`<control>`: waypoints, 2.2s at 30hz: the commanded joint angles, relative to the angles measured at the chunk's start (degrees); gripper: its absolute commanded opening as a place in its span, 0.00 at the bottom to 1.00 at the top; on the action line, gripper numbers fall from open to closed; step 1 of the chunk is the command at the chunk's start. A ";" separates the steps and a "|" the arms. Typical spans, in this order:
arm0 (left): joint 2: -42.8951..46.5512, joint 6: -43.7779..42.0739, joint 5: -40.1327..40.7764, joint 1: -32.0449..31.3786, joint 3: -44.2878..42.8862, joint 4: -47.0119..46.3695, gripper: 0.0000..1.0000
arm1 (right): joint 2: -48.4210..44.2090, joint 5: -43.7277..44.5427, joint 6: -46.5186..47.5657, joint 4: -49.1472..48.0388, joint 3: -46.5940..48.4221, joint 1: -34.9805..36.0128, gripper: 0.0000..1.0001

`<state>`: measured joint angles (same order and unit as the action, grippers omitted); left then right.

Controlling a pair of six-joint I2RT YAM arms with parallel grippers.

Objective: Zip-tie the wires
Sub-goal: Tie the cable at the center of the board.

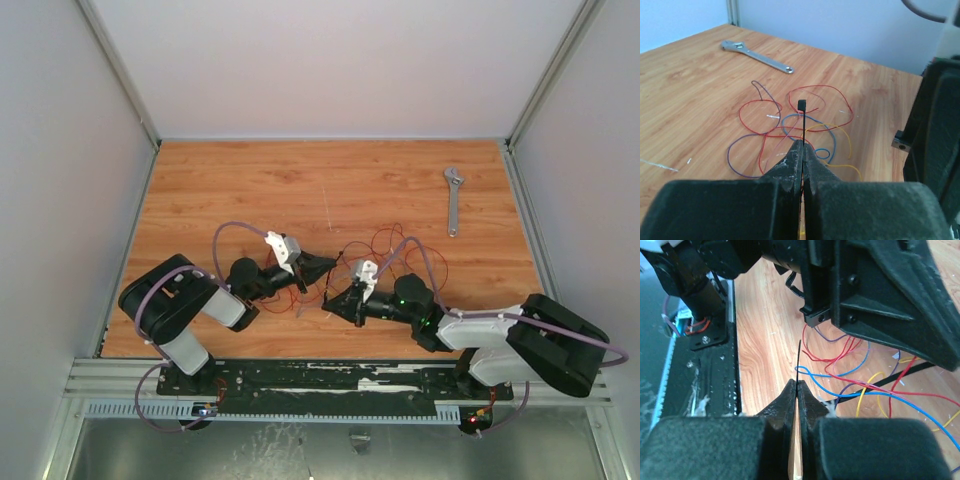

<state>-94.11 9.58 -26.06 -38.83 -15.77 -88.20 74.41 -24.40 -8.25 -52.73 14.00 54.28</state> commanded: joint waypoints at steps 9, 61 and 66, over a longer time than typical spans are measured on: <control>1.60 -7.58 -4.56 -1.45 -0.63 -18.36 0.00 | -7.08 -8.94 -16.25 -0.13 -2.05 -8.47 0.00; 3.00 -45.38 -15.03 -2.40 -0.12 -18.40 0.00 | -3.70 -33.10 -7.75 13.13 5.25 -26.00 0.00; 2.97 -45.51 -16.78 -1.63 -0.31 -18.40 0.00 | -2.98 -34.74 -7.16 13.00 5.30 -25.98 0.00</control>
<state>-91.20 -34.04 -40.58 -40.75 -16.34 -88.20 71.05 -56.77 -17.06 -39.70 19.07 28.80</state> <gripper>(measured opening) 0.010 0.005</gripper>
